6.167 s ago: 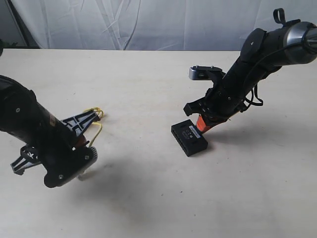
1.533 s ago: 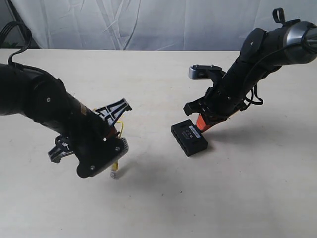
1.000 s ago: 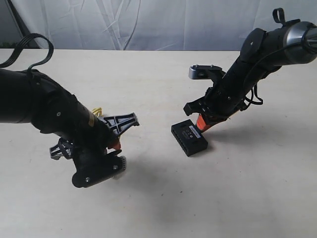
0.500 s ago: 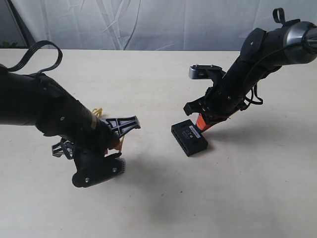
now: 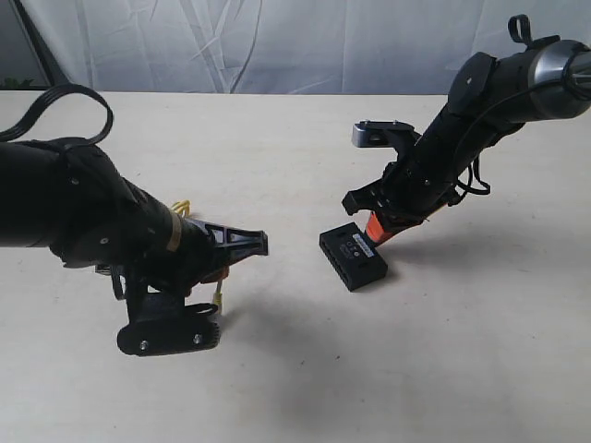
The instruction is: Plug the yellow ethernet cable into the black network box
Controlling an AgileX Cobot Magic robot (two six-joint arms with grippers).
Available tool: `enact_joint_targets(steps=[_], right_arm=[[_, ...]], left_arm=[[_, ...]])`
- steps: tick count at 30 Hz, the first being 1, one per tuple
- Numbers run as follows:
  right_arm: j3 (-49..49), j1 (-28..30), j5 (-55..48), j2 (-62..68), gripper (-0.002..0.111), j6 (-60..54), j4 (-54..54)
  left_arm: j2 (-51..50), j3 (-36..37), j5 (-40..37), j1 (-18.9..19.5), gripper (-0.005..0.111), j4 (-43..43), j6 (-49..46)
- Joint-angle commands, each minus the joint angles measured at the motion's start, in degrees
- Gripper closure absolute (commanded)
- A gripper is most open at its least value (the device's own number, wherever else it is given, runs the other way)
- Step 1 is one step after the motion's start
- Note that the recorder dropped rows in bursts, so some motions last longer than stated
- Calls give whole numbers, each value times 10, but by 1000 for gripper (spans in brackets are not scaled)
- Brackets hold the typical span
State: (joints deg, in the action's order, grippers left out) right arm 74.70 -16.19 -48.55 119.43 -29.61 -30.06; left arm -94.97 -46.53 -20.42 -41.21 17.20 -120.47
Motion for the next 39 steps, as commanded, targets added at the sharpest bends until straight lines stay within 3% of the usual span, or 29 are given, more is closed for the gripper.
enact_joint_targets(steps=[1, 18, 22, 28, 31, 34, 39], right_arm=[[-2, 1, 6, 1, 109, -2, 16], [-2, 1, 11, 1, 109, -2, 16], [-2, 1, 11, 1, 109, -2, 16], [-2, 1, 9, 1, 109, -2, 16], [-2, 1, 3, 1, 109, -2, 16], [-2, 1, 3, 1, 109, -2, 16], [-2, 1, 1, 1, 109, -2, 16]], left_arm=[[-1, 4, 9, -12, 76, 17, -15], [-47, 4, 56, -12, 76, 33, -15], [-48, 4, 51, -12, 86, 23, -14], [-48, 4, 48, -12, 107, -68, -14], [-48, 4, 50, -12, 107, -125, -8], [-48, 4, 53, -12, 107, -172, 38], [-48, 4, 60, -12, 107, -178, 236]])
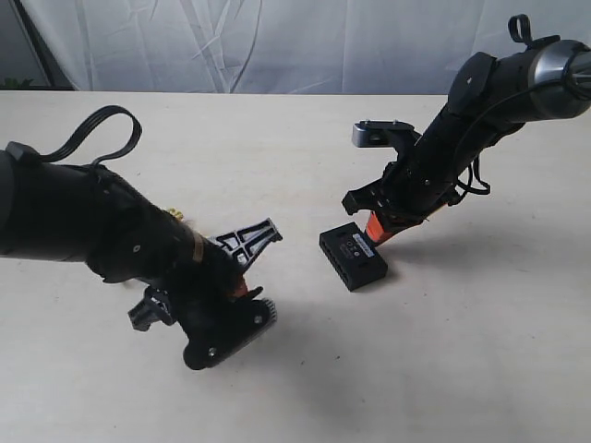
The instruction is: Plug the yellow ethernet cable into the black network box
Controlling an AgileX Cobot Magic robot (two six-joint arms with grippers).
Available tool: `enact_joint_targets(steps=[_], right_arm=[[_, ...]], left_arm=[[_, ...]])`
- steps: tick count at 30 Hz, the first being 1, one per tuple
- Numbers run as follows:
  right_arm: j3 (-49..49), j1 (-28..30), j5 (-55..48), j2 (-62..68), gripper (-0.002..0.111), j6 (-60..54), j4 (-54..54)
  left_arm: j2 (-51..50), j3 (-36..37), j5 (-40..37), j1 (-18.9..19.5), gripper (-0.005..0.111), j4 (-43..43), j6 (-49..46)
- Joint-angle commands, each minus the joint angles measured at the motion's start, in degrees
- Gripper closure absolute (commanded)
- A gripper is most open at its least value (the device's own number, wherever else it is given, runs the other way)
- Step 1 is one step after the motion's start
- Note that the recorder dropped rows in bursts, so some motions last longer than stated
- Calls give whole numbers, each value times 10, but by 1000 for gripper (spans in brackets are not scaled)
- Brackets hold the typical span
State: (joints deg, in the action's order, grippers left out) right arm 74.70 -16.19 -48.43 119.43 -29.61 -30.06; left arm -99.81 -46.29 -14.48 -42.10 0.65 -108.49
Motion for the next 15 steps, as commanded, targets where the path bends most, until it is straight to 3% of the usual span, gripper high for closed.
enact_joint_targets(steps=[1, 7, 15], right_arm=[[-2, 1, 0, 1, 109, -2, 16], [-2, 1, 0, 1, 109, -2, 16], [-2, 1, 1, 1, 109, -2, 11]], left_arm=[[0, 1, 1, -1, 107, -12, 182], [0, 1, -7, 46, 107, -11, 440], [0, -33, -46, 66, 107, -13, 564]])
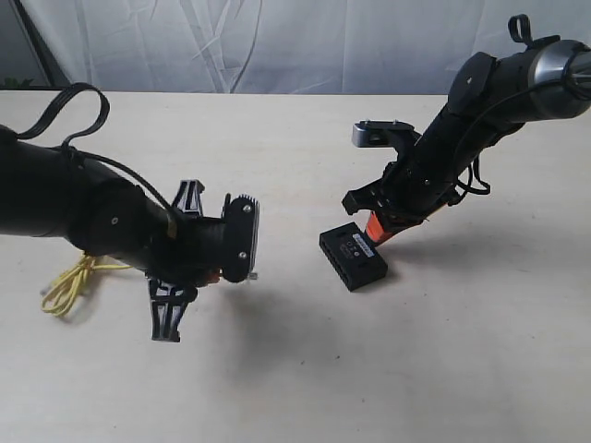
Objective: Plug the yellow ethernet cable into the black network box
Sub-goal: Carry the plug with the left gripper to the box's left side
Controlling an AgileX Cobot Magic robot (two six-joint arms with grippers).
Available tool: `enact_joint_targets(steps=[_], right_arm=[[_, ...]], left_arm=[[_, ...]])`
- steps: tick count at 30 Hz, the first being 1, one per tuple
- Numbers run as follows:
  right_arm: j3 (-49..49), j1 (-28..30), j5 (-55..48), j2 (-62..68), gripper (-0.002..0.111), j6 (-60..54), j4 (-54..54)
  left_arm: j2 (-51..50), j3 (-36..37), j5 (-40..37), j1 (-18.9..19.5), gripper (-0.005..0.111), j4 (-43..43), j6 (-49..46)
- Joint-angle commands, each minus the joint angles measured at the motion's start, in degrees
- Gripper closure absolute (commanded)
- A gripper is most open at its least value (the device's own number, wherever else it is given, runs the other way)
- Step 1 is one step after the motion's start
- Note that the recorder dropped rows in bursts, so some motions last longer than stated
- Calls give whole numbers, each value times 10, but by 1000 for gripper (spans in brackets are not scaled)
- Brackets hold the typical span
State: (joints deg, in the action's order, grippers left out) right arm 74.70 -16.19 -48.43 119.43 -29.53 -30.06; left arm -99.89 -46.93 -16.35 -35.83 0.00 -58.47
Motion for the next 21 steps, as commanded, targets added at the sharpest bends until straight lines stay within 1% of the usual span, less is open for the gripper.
enact_joint_targets(steps=[1, 3, 5, 11, 14, 18, 20, 21], right_arm=[[-2, 1, 1, 1, 109, -3, 10], [-2, 1, -1, 1, 109, -3, 9], [-2, 1, -3, 1, 109, -3, -7], [-2, 1, -5, 1, 109, -3, -38], [-2, 1, -5, 1, 109, -2, -39], [-2, 1, -5, 1, 109, -2, -39], [-2, 1, -5, 1, 109, -2, -44], [-2, 1, -5, 1, 109, -3, -46]], left_arm=[[1, -38, -38, 3, 107, -10, 76], [1, -68, -66, 3, 107, -33, 75], [1, -79, -69, 3, 107, -40, 72], [-21, -89, -75, 3, 107, -40, 70], [-42, -105, -90, 3, 107, -54, 70], [-79, -144, -85, 3, 107, -113, 61], [-96, -164, -92, 10, 107, -164, 54], [-103, -171, -96, 21, 107, -197, 53]])
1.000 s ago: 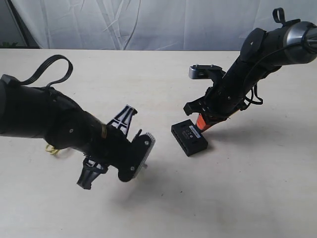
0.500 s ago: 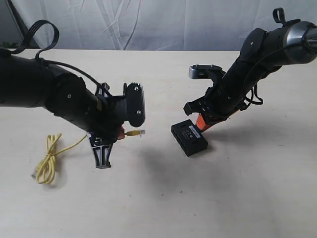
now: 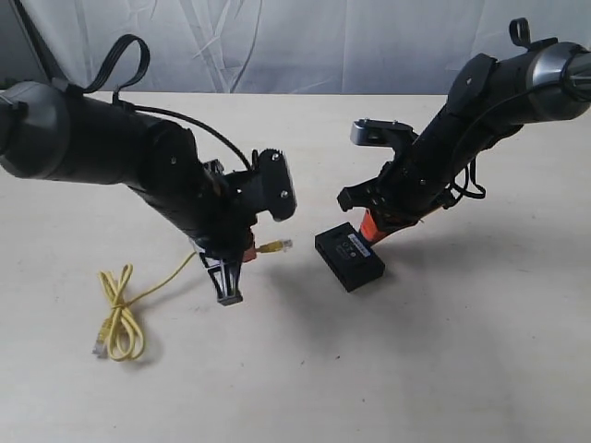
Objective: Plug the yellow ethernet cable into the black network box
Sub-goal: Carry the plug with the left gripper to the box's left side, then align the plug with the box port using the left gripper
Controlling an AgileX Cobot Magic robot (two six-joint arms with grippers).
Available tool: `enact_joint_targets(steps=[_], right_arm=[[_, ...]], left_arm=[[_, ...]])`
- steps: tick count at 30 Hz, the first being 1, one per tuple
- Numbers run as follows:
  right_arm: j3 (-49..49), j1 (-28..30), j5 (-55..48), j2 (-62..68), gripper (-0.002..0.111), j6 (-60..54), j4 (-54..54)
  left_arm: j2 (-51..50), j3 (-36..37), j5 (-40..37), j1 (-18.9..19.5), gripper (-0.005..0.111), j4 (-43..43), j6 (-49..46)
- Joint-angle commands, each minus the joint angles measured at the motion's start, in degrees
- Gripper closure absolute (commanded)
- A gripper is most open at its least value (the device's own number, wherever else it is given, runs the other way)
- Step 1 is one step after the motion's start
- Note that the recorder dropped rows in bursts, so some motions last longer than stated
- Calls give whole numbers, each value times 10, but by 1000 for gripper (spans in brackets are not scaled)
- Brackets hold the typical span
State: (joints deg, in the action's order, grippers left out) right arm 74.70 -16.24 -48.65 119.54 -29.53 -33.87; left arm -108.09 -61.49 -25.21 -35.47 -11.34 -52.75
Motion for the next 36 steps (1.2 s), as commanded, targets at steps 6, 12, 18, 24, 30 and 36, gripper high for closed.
enact_joint_targets(steps=[6, 12, 18, 24, 30, 36], right_arm=[[-2, 1, 1, 0, 109, -3, -14], [-2, 1, 4, 0, 109, -3, -21], [-2, 1, 4, 0, 109, -3, -23], [-2, 1, 11, 0, 109, -2, -22], [-2, 1, 11, 0, 109, 14, -26], [-2, 2, 15, 0, 109, 25, -26]], left_arm=[[-27, -27, -49, 40, 107, -178, -104], [-27, -27, -49, 40, 107, -215, -100], [-27, -27, -49, 40, 107, -214, -71], [-38, -27, -54, 40, 107, -197, -13], [-61, -27, -66, 40, 107, -199, 4], [-62, -37, -84, 40, 107, -199, 18]])
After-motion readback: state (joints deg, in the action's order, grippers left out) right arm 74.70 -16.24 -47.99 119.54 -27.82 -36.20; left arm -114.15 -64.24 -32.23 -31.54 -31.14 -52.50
